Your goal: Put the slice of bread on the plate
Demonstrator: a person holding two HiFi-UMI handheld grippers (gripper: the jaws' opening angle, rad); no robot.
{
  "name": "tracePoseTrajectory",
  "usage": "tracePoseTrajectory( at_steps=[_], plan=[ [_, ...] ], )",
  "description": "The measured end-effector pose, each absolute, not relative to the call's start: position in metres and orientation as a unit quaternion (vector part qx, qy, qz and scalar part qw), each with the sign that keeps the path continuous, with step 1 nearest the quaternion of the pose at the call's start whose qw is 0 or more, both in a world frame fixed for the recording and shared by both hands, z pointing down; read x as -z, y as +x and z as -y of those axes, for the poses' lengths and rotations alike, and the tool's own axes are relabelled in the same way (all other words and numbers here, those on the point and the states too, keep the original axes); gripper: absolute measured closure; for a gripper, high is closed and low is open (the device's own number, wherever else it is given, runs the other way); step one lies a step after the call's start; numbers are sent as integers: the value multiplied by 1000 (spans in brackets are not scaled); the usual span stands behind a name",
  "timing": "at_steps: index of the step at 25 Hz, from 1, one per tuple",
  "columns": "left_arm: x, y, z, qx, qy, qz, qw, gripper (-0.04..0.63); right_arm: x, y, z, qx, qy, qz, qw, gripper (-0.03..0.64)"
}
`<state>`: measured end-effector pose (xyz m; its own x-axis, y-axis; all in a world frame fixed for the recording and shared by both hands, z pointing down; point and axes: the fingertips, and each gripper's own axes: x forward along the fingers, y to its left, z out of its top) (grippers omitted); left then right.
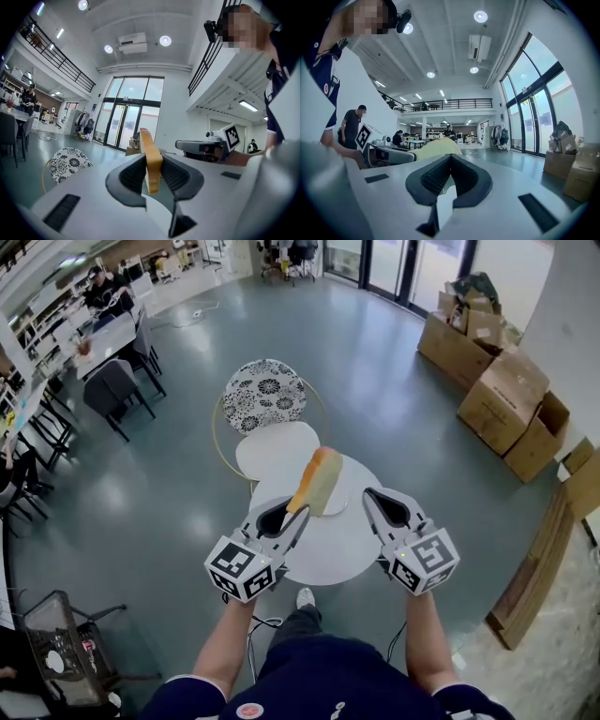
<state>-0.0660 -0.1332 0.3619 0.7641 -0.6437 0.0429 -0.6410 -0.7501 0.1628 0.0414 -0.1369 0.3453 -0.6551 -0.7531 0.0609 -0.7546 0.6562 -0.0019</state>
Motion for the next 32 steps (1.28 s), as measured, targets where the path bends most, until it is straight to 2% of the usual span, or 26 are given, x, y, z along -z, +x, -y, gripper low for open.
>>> tracePoseTrajectory(
  at_steps=[10, 20, 32],
  plan=[
    [-373, -76, 207, 4, 946, 307, 101, 500, -353, 31, 203, -20, 447, 894, 31, 609],
    [-383, -74, 230, 7, 943, 312, 117, 500, -364, 31, 228, -32, 434, 899, 43, 609],
    [-375, -46, 240, 1, 934, 342, 101, 500, -359, 53, 245, -23, 404, 914, 28, 609]
  ],
)
